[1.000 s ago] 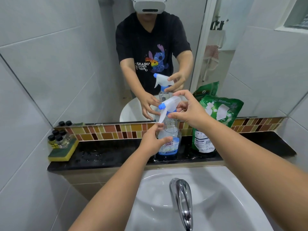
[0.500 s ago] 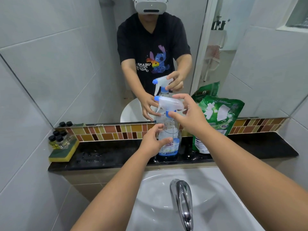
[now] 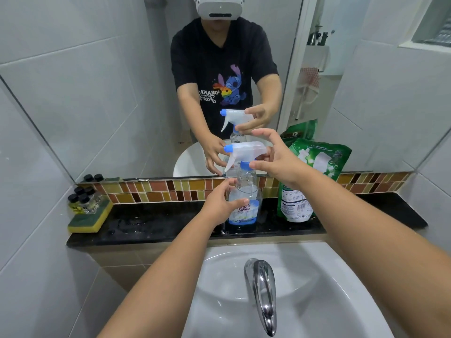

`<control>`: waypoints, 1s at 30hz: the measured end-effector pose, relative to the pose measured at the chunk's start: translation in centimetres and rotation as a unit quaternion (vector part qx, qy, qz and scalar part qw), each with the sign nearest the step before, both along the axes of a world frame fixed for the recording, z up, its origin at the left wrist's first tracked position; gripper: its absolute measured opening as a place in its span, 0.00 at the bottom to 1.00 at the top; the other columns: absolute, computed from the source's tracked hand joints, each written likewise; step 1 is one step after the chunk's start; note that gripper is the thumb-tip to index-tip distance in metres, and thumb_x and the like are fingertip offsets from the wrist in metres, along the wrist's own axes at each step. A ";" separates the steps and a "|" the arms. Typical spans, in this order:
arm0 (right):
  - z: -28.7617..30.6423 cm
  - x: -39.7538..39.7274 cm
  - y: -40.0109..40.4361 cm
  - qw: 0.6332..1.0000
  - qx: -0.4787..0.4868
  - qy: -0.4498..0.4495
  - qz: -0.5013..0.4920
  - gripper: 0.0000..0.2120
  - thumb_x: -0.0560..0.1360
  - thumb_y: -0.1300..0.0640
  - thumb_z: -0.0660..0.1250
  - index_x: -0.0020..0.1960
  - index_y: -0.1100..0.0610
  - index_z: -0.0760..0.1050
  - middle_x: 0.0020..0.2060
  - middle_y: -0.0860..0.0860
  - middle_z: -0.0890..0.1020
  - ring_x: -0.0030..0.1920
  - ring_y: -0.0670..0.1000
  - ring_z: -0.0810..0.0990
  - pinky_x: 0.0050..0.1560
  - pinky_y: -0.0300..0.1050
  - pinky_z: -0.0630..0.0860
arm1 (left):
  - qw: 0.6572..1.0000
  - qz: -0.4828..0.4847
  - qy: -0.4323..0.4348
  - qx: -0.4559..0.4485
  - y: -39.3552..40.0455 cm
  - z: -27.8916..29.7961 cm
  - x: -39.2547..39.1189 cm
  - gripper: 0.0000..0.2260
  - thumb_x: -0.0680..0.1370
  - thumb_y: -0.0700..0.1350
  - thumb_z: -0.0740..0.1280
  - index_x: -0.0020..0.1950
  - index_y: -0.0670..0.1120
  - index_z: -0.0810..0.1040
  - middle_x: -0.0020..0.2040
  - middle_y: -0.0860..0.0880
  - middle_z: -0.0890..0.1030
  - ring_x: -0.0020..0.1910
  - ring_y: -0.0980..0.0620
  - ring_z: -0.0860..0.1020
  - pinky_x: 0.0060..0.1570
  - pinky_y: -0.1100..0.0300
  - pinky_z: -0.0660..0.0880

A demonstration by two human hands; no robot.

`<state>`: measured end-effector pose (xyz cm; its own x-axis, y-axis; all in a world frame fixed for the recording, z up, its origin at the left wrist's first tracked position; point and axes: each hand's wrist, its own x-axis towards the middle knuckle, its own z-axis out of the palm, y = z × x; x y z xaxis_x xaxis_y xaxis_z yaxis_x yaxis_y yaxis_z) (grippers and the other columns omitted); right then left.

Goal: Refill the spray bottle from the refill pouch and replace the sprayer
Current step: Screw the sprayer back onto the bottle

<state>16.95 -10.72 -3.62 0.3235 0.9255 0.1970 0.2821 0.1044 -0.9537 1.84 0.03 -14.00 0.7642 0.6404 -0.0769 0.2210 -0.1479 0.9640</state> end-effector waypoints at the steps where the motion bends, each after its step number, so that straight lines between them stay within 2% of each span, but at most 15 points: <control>1: 0.3 0.3 0.1 1.000 -0.010 0.000 0.016 0.33 0.70 0.70 0.71 0.66 0.46 0.64 0.38 0.49 0.83 0.41 0.48 0.80 0.44 0.43 0.78 | 1.000 0.000 0.000 0.000 0.0 -0.1 0.0 0.25 0.71 0.49 0.76 0.65 0.59 0.72 0.59 0.56 0.77 0.53 0.61 0.73 0.52 0.54 0.77; 3: 0.9 0.5 0.2 0.999 -0.022 -0.001 0.038 0.33 0.69 0.70 0.72 0.66 0.46 0.64 0.42 0.54 0.83 0.42 0.52 0.80 0.48 0.49 0.79 | 1.000 0.001 -0.001 -0.005 0.0 -0.1 0.1 0.26 0.72 0.48 0.75 0.67 0.57 0.71 0.60 0.54 0.77 0.56 0.58 0.74 0.53 0.54 0.77; 6: 1.5 0.6 0.2 0.999 -0.030 -0.021 0.025 0.34 0.67 0.67 0.75 0.64 0.46 0.64 0.40 0.54 0.82 0.41 0.51 0.81 0.44 0.48 0.79 | 1.000 0.001 -0.004 0.001 -0.1 0.1 0.0 0.25 0.72 0.48 0.75 0.67 0.58 0.71 0.60 0.54 0.77 0.54 0.60 0.74 0.44 0.62 0.75; 10: 1.8 -0.3 0.7 0.979 -0.054 -0.183 -0.065 0.37 0.59 0.51 0.82 0.58 0.40 0.63 0.36 0.61 0.77 0.35 0.50 0.76 0.40 0.51 0.75 | 1.000 0.005 -0.010 0.011 -0.2 0.0 -0.3 0.22 0.71 0.49 0.76 0.62 0.62 0.72 0.57 0.57 0.77 0.53 0.62 0.74 0.40 0.65 0.74; 12: 2.0 -1.2 0.9 0.962 -0.052 -0.254 -0.082 0.45 0.54 0.43 0.82 0.62 0.38 0.59 0.38 0.55 0.77 0.35 0.46 0.75 0.37 0.42 0.72 | 1.000 0.005 -0.006 0.021 -0.3 0.1 -0.3 0.21 0.71 0.51 0.76 0.57 0.67 0.70 0.54 0.61 0.75 0.51 0.64 0.72 0.39 0.65 0.71; 14: 2.0 -1.8 0.7 0.960 -0.071 -0.267 -0.051 0.54 0.53 0.41 0.82 0.68 0.34 0.52 0.55 0.51 0.75 0.51 0.46 0.76 0.47 0.40 0.72 | 1.000 0.003 0.001 0.030 -0.2 0.2 -0.3 0.21 0.70 0.52 0.76 0.56 0.69 0.70 0.53 0.64 0.73 0.49 0.67 0.70 0.38 0.66 0.70; 16: 2.1 -2.0 -0.1 0.945 -0.099 -0.312 -0.023 0.53 0.58 0.44 0.80 0.71 0.31 0.49 0.72 0.51 0.61 0.70 0.54 0.62 0.64 0.51 0.66 | 0.999 -0.001 0.001 0.032 0.0 0.1 -0.2 0.23 0.70 0.52 0.76 0.61 0.64 0.70 0.55 0.62 0.74 0.49 0.67 0.70 0.38 0.66 0.71; 17: 2.5 -2.1 -0.6 0.932 -0.101 -0.349 -0.012 0.49 0.62 0.49 0.77 0.71 0.30 0.49 0.76 0.50 0.54 0.73 0.56 0.55 0.66 0.55 0.61 | 1.000 -0.001 0.001 0.027 0.1 0.1 -0.2 0.24 0.71 0.52 0.76 0.63 0.62 0.70 0.56 0.61 0.75 0.50 0.65 0.72 0.39 0.65 0.73; 19: 3.9 -1.8 -1.2 0.906 -0.080 -0.415 0.003 0.43 0.66 0.62 0.68 0.72 0.33 0.55 0.77 0.46 0.50 0.74 0.55 0.53 0.66 0.53 0.60 | 1.000 0.000 -0.004 0.011 0.1 0.1 -0.3 0.24 0.71 0.49 0.76 0.64 0.60 0.71 0.56 0.59 0.75 0.51 0.63 0.74 0.41 0.64 0.77; 21: 6.1 -1.3 -1.0 0.874 -0.084 -0.479 0.014 0.37 0.68 0.71 0.61 0.70 0.41 0.66 0.76 0.46 0.58 0.73 0.53 0.60 0.67 0.50 0.63 | 1.000 0.001 -0.005 0.006 -0.1 0.1 -0.3 0.24 0.71 0.48 0.76 0.63 0.61 0.71 0.56 0.58 0.76 0.49 0.65 0.73 0.37 0.67 0.75; 22: 7.2 -1.0 -0.8 0.848 -0.092 -0.521 0.020 0.33 0.69 0.72 0.61 0.67 0.45 0.71 0.74 0.46 0.64 0.71 0.53 0.63 0.67 0.50 0.64 | 1.000 0.001 -0.005 0.008 -0.2 0.1 -0.3 0.23 0.72 0.48 0.76 0.63 0.60 0.71 0.57 0.58 0.75 0.49 0.65 0.72 0.37 0.67 0.74; 24: 9.0 -0.8 -0.1 0.791 -0.106 -0.601 0.040 0.22 0.73 0.66 0.66 0.63 0.48 0.76 0.67 0.48 0.74 0.64 0.53 0.70 0.64 0.51 0.67 | 1.000 0.001 -0.007 0.013 -0.3 0.1 -0.1 0.24 0.72 0.48 0.76 0.63 0.60 0.71 0.58 0.56 0.75 0.49 0.65 0.72 0.38 0.66 0.74; 26: 9.9 -1.2 0.7 0.743 -0.127 -0.655 0.063 0.16 0.73 0.56 0.71 0.60 0.50 0.78 0.59 0.49 0.77 0.59 0.53 0.72 0.59 0.50 0.70 | 1.000 0.000 -0.012 0.009 -0.3 0.0 0.0 0.24 0.72 0.48 0.75 0.65 0.58 0.70 0.60 0.54 0.75 0.51 0.63 0.73 0.41 0.63 0.76; 28: 10.2 -1.7 1.5 0.730 -0.144 -0.665 0.060 0.15 0.70 0.47 0.73 0.54 0.52 0.80 0.51 0.47 0.76 0.53 0.50 0.73 0.50 0.46 0.70 | 1.000 -0.002 -0.012 0.007 -0.4 -0.2 -0.1 0.25 0.72 0.48 0.75 0.65 0.58 0.69 0.61 0.53 0.75 0.53 0.60 0.74 0.47 0.58 0.78; 30: 10.1 -2.1 2.3 0.747 -0.153 -0.646 0.028 0.16 0.69 0.42 0.72 0.50 0.52 0.79 0.40 0.43 0.75 0.45 0.49 0.74 0.38 0.43 0.68 | 1.000 -0.004 -0.008 0.011 -0.4 -0.3 0.0 0.23 0.73 0.48 0.74 0.64 0.59 0.70 0.61 0.53 0.75 0.55 0.57 0.75 0.48 0.56 0.78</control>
